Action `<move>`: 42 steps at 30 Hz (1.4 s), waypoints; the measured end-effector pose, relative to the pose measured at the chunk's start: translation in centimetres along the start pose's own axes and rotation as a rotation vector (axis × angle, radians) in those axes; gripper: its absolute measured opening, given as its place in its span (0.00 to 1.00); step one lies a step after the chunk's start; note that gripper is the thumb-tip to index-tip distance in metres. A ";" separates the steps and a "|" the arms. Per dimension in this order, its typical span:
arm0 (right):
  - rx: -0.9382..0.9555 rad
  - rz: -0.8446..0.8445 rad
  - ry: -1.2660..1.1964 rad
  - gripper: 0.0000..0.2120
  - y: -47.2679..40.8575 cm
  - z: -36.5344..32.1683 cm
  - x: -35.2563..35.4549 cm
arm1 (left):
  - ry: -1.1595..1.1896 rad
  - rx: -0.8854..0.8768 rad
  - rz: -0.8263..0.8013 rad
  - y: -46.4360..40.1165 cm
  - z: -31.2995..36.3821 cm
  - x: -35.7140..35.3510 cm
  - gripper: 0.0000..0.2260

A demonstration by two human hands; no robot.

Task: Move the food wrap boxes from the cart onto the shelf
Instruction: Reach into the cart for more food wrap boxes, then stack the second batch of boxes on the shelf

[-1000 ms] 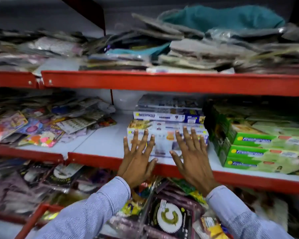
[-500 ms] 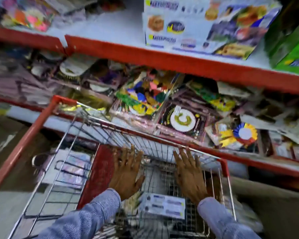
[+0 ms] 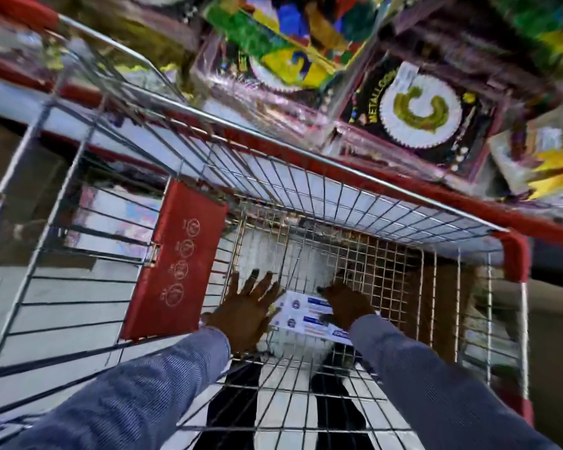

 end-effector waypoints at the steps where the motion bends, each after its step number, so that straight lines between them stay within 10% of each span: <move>1: 0.017 -0.011 0.005 0.33 -0.3 0.3 0.0 | -0.011 -0.017 0.014 -0.1 0.1 -0.3 0.28; 12: 0.092 0.174 0.068 0.24 -0.8 1.3 2.4 | 0.023 -0.302 0.047 -2.5 5.5 -2.2 0.26; 24: 0.093 0.508 0.128 0.26 4.7 0.4 10.9 | 0.149 -0.053 -0.162 -5.8 6.9 -2.9 0.13; 42: 0.223 1.136 0.192 0.23 40.4 -8.9 46.1 | 0.153 0.057 0.569 9.4 3.4 47.0 0.20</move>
Point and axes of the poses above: each hand's wrist, its own y-axis away from the middle knuckle, its own x-axis out of the back of the hand, z = x × y, the point moved 8 cm from there along -y, towards the middle knuckle, and after that the axes turned 6 degrees about x, right-handed, at the moved point
